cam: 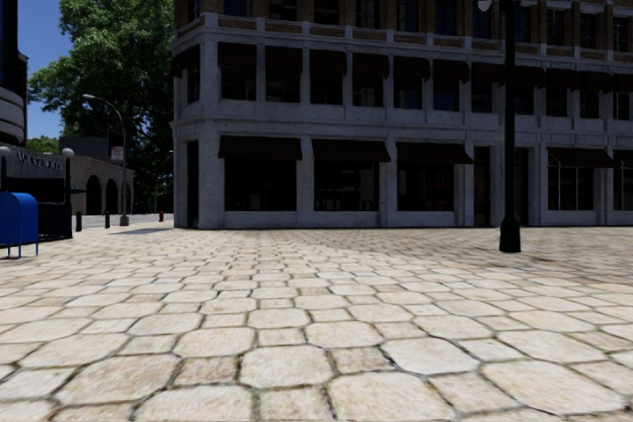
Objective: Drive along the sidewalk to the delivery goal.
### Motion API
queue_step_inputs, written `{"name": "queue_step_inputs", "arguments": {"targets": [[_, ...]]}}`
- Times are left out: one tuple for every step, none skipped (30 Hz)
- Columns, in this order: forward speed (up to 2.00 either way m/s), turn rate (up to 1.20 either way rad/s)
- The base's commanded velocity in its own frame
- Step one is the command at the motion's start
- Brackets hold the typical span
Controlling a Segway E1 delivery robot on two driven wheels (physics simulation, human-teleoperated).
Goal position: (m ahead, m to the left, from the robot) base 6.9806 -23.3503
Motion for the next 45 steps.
{"name": "queue_step_inputs", "arguments": {"targets": [[2.0, 0.0], [2.0, 0.0], [2.0, 0.0], [2.0, 0.0], [2.0, 0.0], [2.0, 0.0], [2.0, 0.0], [2.0, 0.0], [2.0, 0.0], [2.0, 0.0], [2.0, 0.0], [2.0, 0.0], [2.0, 0.0], [2.0, -0.23], [2.0, -0.47], [2.0, -0.59], [2.0, -0.72], [2.0, -0.72], [2.0, -0.85], [2.0, -0.88], [2.0, -0.89], [2.0, -0.89], [2.0, -0.89], [2.0, -0.89], [2.0, -0.89], [2.0, -0.89], [2.0, -0.89], [2.0, -0.89], [2.0, -0.89], [2.0, -0.89], [2.0, -0.89], [2.0, -0.89], [2.0, -0.89], [1.99, -0.89], [1.98, -0.89], [1.97, -0.89], [1.97, -0.89], [1.97, -0.89], [1.97, -0.89], [1.97, -0.89], [1.97, -0.89], [1.97, -0.89], [1.97, -0.89], [1.97, -0.89], [1.97, -0.89]]}}
